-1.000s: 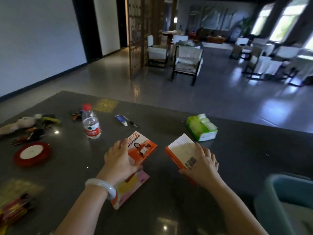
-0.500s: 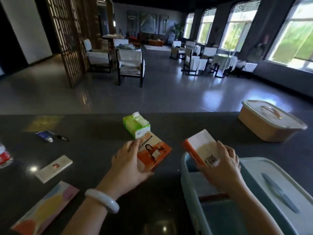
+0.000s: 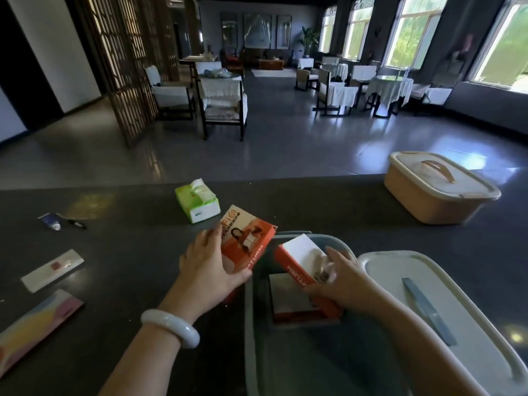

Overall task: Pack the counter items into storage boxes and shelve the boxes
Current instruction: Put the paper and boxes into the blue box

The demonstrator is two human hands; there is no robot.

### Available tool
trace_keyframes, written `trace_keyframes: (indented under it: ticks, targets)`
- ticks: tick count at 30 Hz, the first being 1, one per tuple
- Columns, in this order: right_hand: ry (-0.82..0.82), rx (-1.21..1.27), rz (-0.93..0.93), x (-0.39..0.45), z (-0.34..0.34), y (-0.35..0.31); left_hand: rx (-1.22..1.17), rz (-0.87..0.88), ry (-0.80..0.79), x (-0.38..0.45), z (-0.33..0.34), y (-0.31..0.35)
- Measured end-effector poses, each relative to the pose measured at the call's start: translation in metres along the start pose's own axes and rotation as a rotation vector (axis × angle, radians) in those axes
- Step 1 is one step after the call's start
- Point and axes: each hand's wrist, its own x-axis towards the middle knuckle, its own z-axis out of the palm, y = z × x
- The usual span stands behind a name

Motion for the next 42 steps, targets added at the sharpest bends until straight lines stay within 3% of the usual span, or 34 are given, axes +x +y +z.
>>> trace_keyframes:
  ticks: [3,8,16,31,42]
  targets:
    - [-0.134,-0.111,-0.053,0.007,0.007,0.003,0.049,-0.014,0.08,0.009,0.002,0.004]
    - [-0.207,-0.231,-0.258,0.026,0.007,0.002,0.159,-0.031,-0.001,0.036,0.021,0.011]
    - [-0.313,-0.3,-0.294,0.048,0.018,0.013,0.198,0.008,-0.005,0.041,0.047,0.012]
    - [-0.225,-0.337,-0.351,0.054,0.035,0.025,0.18,-0.022,-0.041,0.041,0.044,0.015]
    - [-0.247,-0.367,-0.372,0.056,0.033,0.027,0.184,-0.028,-0.055,0.041,0.043,0.016]
